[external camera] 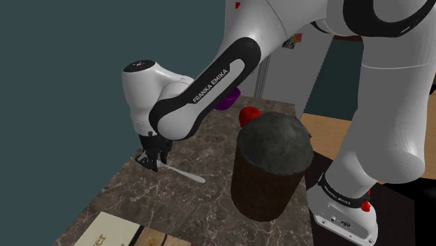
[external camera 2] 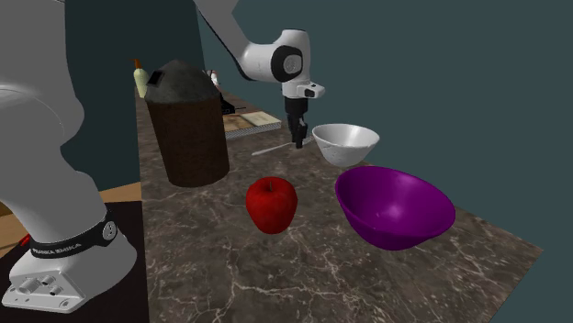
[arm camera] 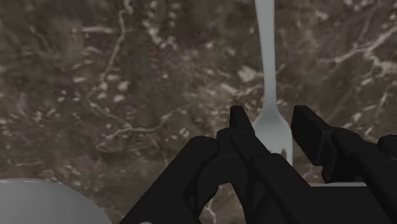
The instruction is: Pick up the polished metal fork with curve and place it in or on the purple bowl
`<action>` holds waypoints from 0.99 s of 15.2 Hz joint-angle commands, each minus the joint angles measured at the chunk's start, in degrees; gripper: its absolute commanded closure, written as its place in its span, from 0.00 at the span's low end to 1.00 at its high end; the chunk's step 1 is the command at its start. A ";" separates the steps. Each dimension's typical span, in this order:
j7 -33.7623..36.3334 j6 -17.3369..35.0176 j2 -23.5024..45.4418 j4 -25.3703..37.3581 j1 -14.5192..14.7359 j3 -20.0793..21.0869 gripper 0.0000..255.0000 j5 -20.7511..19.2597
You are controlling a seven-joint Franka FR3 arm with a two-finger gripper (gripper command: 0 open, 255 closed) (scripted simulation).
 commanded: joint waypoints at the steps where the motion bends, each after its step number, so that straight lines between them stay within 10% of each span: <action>1: -0.44 -0.94 -0.68 0.16 -0.19 0.28 1.00 0.54; 15: -3.07 -10.04 -6.90 3.65 -1.38 1.79 1.00 4.48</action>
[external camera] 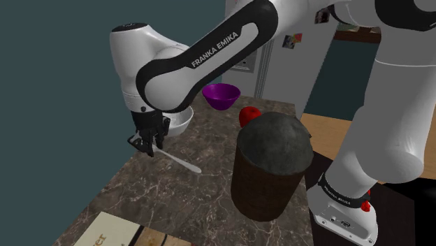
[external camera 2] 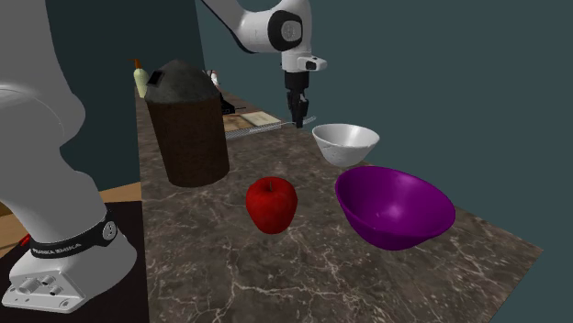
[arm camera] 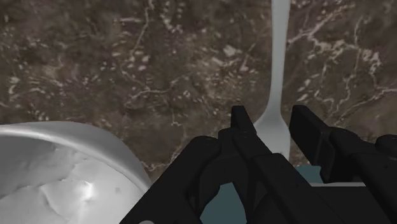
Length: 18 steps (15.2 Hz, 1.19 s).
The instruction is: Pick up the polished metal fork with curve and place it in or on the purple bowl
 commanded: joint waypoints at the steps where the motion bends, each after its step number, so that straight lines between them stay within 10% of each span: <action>1: -0.35 -1.37 -0.90 0.53 -0.15 0.16 1.00 0.54; 18: -3.62 -11.99 -6.18 6.47 -1.54 0.22 1.00 3.69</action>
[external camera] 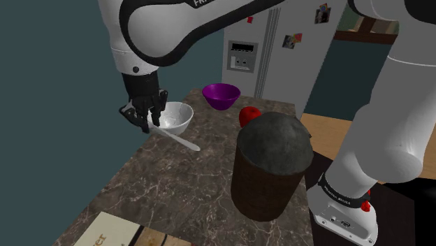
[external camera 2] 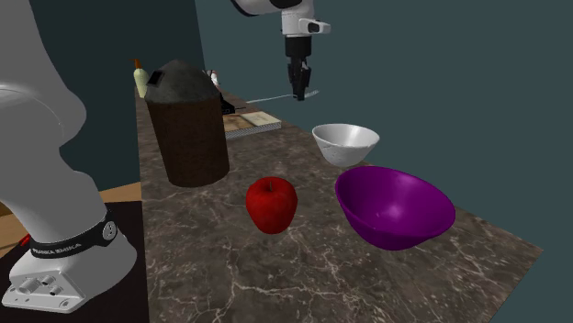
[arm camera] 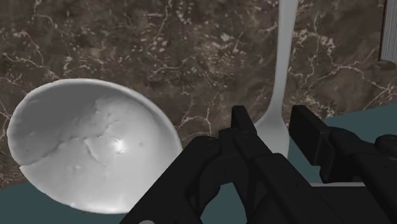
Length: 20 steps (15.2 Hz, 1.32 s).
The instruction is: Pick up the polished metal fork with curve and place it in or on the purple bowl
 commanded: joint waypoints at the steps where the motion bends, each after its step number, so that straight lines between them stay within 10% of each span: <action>1: -2.35 0.07 -1.47 -1.37 -1.31 -0.75 1.00 0.88; 20: -29.98 0.75 -7.87 -8.16 -14.92 -13.24 1.00 5.03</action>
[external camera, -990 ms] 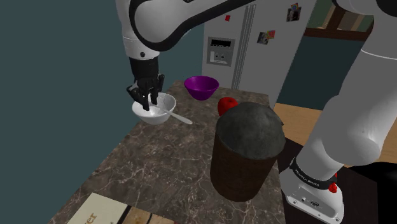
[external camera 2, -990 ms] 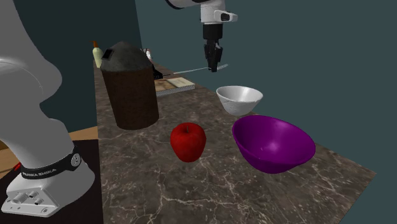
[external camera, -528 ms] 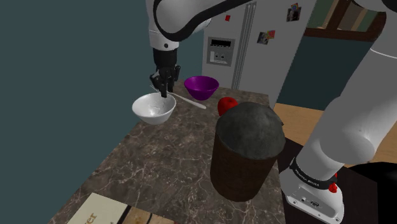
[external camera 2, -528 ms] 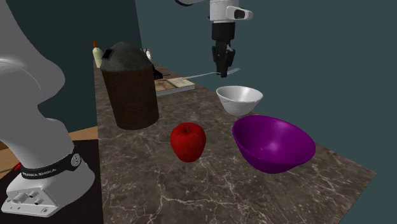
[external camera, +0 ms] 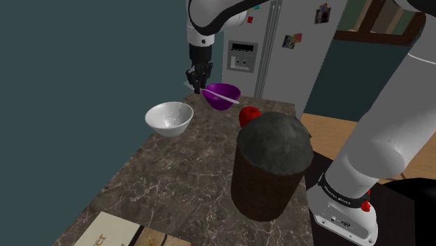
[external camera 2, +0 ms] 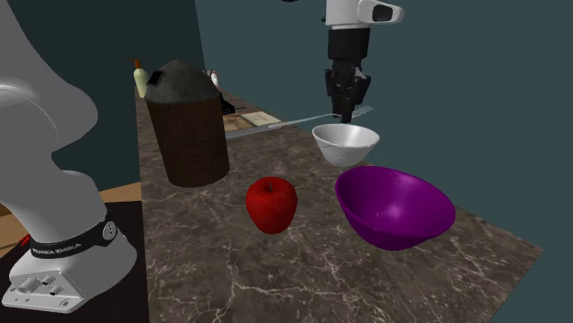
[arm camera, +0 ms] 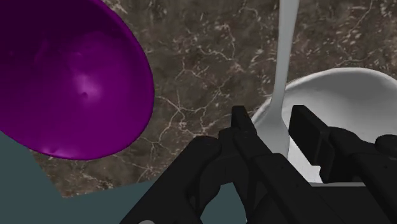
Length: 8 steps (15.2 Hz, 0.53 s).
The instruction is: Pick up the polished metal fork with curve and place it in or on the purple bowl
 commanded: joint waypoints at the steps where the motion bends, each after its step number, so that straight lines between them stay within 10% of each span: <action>1: -2.70 -0.09 0.73 0.75 -1.30 -1.34 1.00 -0.07; 8: -11.74 -1.26 3.80 4.74 -5.91 -5.79 1.00 -0.10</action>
